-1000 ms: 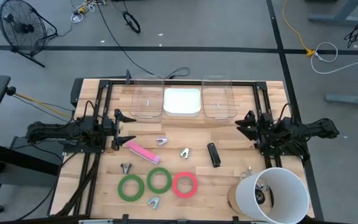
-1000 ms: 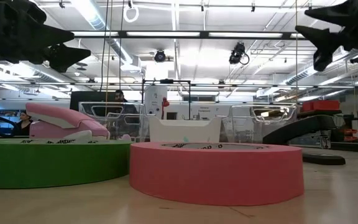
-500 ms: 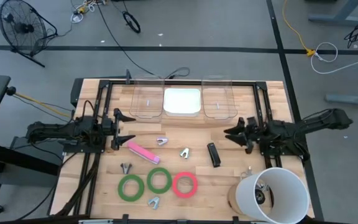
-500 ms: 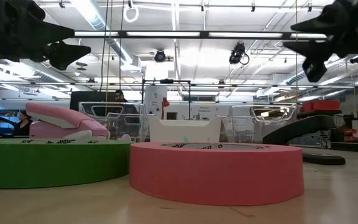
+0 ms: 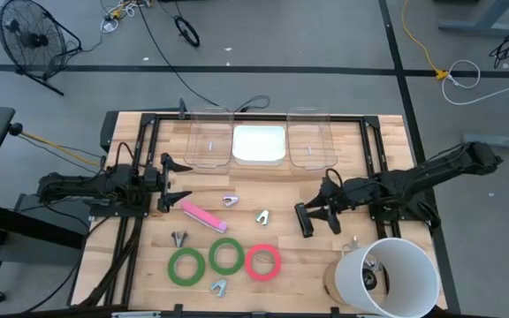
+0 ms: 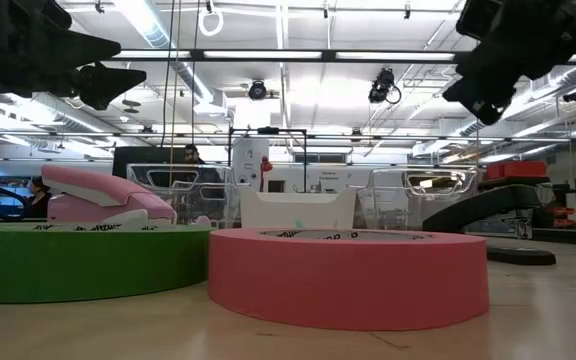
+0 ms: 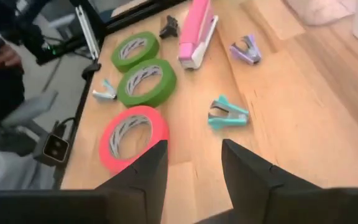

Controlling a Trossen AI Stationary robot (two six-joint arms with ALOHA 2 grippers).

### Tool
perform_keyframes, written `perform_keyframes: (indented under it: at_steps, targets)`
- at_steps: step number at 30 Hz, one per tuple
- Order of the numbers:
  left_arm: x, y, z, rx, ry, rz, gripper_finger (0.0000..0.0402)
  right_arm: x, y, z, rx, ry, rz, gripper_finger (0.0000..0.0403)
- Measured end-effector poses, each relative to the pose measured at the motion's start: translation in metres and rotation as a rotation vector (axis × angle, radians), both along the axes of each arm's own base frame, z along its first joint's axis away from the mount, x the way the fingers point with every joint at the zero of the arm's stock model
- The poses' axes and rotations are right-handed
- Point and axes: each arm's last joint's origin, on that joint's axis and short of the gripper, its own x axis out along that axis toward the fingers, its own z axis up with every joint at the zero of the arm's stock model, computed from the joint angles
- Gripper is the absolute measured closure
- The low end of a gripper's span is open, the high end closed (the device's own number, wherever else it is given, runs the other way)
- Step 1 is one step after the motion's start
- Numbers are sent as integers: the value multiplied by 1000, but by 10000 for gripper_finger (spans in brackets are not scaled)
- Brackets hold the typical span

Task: Pick and place Stapler, Stapler remover, tape
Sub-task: Put the black stapler into the right transparent bin

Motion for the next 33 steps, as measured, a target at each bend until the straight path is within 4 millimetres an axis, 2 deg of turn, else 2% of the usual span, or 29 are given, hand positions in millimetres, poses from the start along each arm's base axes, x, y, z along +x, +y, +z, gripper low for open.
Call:
perform_keyframes:
  at_steps: [3, 6, 10, 15, 27, 33]
  targets:
    - [0, 0, 0, 21, 1, 3, 35, 8, 2, 7, -98, -46, 56, 250]
    - [0, 0, 0, 21, 1, 3, 35, 12, 3, 11, -9, -34, 18, 250]
    - [0, 0, 0, 21, 2, 3, 35, 10, 1, -3, 175, 162, -71, 250]
    - [0, 0, 0, 18, 1, 3, 35, 8, 2, -19, 282, 346, -161, 246]
    - [0, 0, 0, 14, 0, 2, 35, 19, 7, -44, 353, 509, -173, 172]
    - [0, 0, 0, 13, 0, 2, 35, 22, 9, -49, 400, 544, -181, 151]
